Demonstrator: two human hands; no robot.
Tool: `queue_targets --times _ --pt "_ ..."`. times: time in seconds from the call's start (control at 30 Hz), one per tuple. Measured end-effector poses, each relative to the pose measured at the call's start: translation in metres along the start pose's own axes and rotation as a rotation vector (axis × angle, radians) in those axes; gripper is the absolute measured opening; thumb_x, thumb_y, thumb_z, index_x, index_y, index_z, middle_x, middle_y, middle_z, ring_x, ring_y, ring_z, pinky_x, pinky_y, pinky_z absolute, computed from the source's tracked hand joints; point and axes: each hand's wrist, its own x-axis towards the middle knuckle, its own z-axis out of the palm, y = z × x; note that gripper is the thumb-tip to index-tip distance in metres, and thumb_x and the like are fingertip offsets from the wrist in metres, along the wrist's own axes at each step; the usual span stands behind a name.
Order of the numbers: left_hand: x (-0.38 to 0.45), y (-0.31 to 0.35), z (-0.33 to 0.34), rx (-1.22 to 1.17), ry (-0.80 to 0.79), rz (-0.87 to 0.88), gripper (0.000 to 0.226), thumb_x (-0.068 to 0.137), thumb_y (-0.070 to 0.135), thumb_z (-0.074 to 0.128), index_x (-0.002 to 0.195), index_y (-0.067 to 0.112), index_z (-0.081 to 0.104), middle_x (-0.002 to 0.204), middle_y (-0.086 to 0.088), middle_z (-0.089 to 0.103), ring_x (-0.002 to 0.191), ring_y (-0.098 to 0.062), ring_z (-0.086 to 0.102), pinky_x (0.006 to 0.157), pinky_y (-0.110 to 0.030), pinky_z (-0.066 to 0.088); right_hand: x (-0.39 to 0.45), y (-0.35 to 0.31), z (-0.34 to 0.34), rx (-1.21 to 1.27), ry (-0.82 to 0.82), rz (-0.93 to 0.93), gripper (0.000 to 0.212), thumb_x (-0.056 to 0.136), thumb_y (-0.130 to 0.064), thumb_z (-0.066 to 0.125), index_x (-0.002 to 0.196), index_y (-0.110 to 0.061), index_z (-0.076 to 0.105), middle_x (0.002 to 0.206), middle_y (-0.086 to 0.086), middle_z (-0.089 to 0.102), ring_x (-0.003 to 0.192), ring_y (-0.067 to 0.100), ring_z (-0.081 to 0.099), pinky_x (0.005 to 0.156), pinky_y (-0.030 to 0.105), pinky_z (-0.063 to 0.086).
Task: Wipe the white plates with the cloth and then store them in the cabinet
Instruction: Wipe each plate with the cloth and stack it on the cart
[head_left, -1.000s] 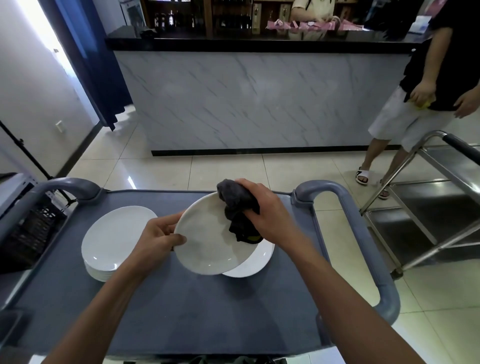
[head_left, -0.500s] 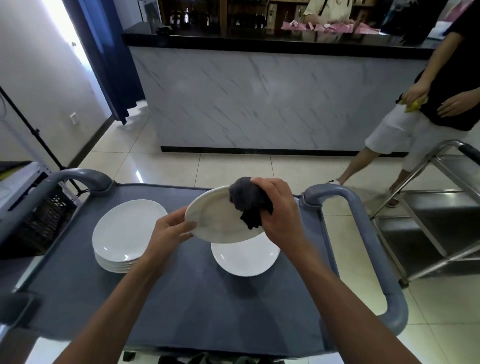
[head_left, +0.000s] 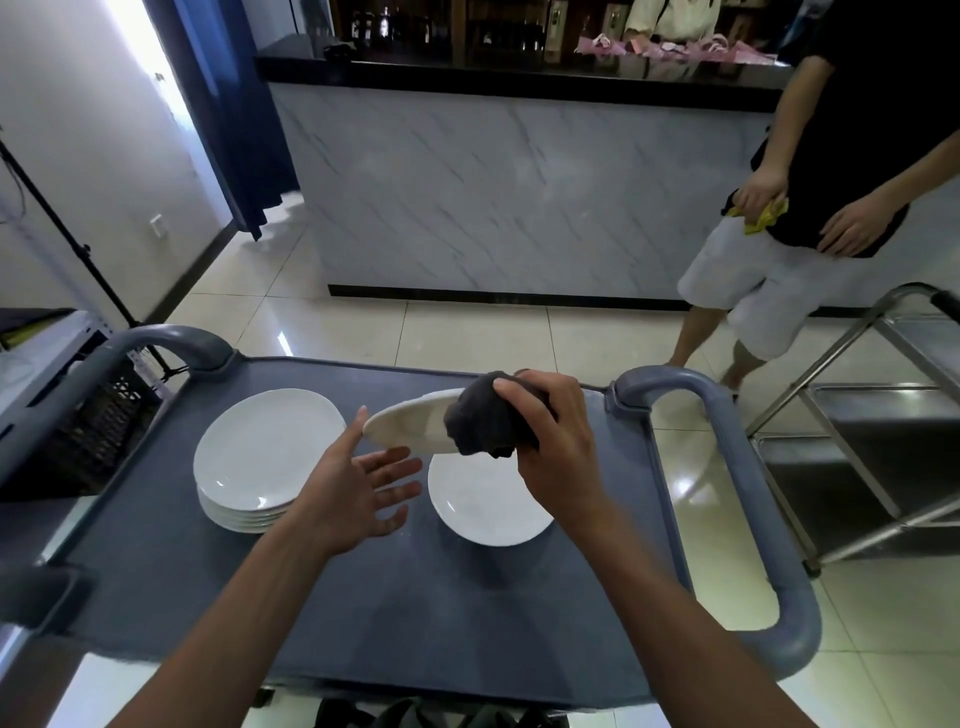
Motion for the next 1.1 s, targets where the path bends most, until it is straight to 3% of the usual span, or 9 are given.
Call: queue_targets --times 0.27,0.43,0.57,0.63,0.77,0.87,0.97,1.03,1.1 --pt "0.000 0.000 0.008 -0.138 -0.071 -0.044 0.050 0.076 0.047 0.077 0.107 0.008 0.068 0.102 -0.010 0.074 0.085 -0.029 0.070 0.071 -0.037 0.049 -0.019 0.000 0.006 -0.023 -0.065 -0.071 0.038 0.101 -0.007 0.044 0.135 -0.023 0.051 0.124 0.005 0.050 0.108 0.031 0.054 0.089 0.045 0.046" --pt "0.004 0.002 0.012 -0.341 -0.001 0.129 0.025 0.089 0.010 0.060 0.110 -0.003 0.063 0.097 -0.018 0.071 0.079 -0.031 0.074 0.082 -0.037 0.058 -0.028 -0.005 0.003 0.010 -0.129 -0.102 0.046 0.097 0.002 0.050 0.136 -0.021 0.054 0.128 0.005 0.051 0.112 0.029 0.052 0.094 0.045 0.044" --pt "0.008 0.008 0.006 -0.387 0.013 0.190 0.019 0.096 0.002 0.050 0.100 -0.009 0.065 0.095 -0.016 0.070 0.080 -0.025 0.073 0.065 -0.032 0.063 -0.037 -0.007 0.000 0.023 -0.243 -0.127 0.037 0.104 -0.007 0.044 0.137 -0.018 0.056 0.129 0.007 0.053 0.116 0.030 0.054 0.100 0.046 0.042" --pt "0.010 0.010 0.001 -0.371 -0.004 0.201 0.024 0.098 0.004 0.049 0.115 -0.008 0.063 0.106 -0.016 0.073 0.088 -0.025 0.075 0.067 -0.032 0.063 -0.041 -0.008 -0.004 0.015 -0.287 -0.105 0.034 0.107 -0.011 0.041 0.135 -0.015 0.060 0.127 0.010 0.057 0.116 0.031 0.056 0.102 0.046 0.043" --pt "0.015 0.009 -0.007 -0.342 0.007 0.292 0.031 0.098 0.006 0.052 0.128 0.002 0.059 0.117 -0.014 0.073 0.101 -0.025 0.073 0.076 -0.037 0.063 -0.045 -0.015 -0.011 0.079 -0.305 0.074 0.040 0.104 -0.006 0.034 0.131 -0.006 0.064 0.126 0.014 0.063 0.117 0.026 0.057 0.102 0.039 0.047" --pt "0.014 0.006 -0.004 -0.267 -0.039 0.397 0.033 0.095 0.007 0.055 0.128 0.010 0.061 0.120 -0.011 0.073 0.101 -0.024 0.073 0.071 -0.034 0.062 -0.043 -0.026 -0.010 0.182 -0.355 0.325 0.063 0.084 0.016 0.048 0.140 -0.012 0.055 0.134 0.005 0.058 0.125 0.001 0.045 0.109 0.017 0.034" --pt "0.010 0.005 0.004 -0.205 -0.071 0.445 0.040 0.088 0.010 0.061 0.128 0.011 0.063 0.122 -0.013 0.071 0.102 -0.027 0.072 0.071 -0.037 0.061 -0.036 -0.034 -0.002 0.257 -0.354 0.496 0.061 0.086 0.010 0.055 0.141 -0.017 0.053 0.134 -0.014 0.052 0.121 -0.024 0.034 0.104 0.003 0.024" --pt "0.007 0.004 0.011 -0.183 -0.086 0.472 0.042 0.085 0.010 0.063 0.128 0.011 0.063 0.120 -0.014 0.072 0.100 -0.029 0.072 0.070 -0.039 0.061 -0.029 -0.037 0.003 0.278 -0.305 0.550 0.053 0.089 0.005 0.059 0.137 -0.016 0.056 0.131 -0.016 0.054 0.119 -0.022 0.038 0.102 0.004 0.027" --pt "0.005 0.004 0.017 -0.159 -0.095 0.496 0.044 0.084 0.011 0.064 0.128 0.009 0.063 0.117 -0.016 0.072 0.099 -0.030 0.072 0.069 -0.041 0.061 -0.024 -0.039 0.009 0.280 -0.302 0.570 0.047 0.091 0.002 0.060 0.134 -0.015 0.058 0.135 -0.008 0.056 0.124 -0.005 0.046 0.107 0.013 0.032"
